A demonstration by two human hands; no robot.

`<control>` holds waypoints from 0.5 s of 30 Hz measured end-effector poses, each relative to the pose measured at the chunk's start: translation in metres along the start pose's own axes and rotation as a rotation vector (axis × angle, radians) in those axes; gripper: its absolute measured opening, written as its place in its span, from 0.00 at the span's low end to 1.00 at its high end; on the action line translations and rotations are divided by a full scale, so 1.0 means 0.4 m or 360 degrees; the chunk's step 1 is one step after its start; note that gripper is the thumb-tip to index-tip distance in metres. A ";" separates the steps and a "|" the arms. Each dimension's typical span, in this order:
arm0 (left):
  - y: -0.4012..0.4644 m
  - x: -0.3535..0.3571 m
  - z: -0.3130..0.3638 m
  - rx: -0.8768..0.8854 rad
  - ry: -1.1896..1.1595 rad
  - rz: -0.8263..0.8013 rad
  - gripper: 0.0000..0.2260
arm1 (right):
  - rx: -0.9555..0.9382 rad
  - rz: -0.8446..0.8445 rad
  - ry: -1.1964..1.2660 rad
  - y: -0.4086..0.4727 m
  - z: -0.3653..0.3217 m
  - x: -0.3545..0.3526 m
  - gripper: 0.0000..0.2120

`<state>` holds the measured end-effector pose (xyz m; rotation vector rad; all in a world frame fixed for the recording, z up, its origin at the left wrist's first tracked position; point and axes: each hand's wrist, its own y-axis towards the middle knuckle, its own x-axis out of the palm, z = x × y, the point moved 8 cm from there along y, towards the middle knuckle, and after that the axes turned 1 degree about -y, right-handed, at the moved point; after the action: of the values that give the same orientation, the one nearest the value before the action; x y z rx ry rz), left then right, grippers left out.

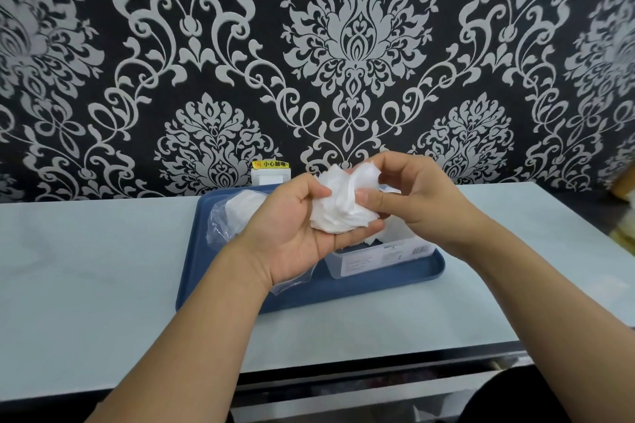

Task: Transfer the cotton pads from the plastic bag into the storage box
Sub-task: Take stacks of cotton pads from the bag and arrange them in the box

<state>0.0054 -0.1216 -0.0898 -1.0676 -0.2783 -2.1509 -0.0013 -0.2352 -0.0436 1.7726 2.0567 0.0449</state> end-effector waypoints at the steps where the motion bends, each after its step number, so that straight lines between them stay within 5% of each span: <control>1: 0.001 -0.002 -0.001 0.0004 0.0041 0.0012 0.24 | 0.0004 0.0000 0.0015 0.000 0.000 0.000 0.09; 12: 0.018 -0.015 0.000 0.0081 0.0344 0.0130 0.23 | -0.0038 -0.0006 -0.0032 0.010 -0.022 -0.009 0.09; 15: 0.015 -0.010 0.001 0.0081 0.0291 0.0095 0.25 | -0.0018 -0.0022 0.0286 0.008 -0.027 -0.017 0.11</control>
<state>0.0112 -0.1238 -0.0934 -0.8338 -0.2115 -2.1586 -0.0010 -0.2386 -0.0309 1.8054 2.1879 0.2189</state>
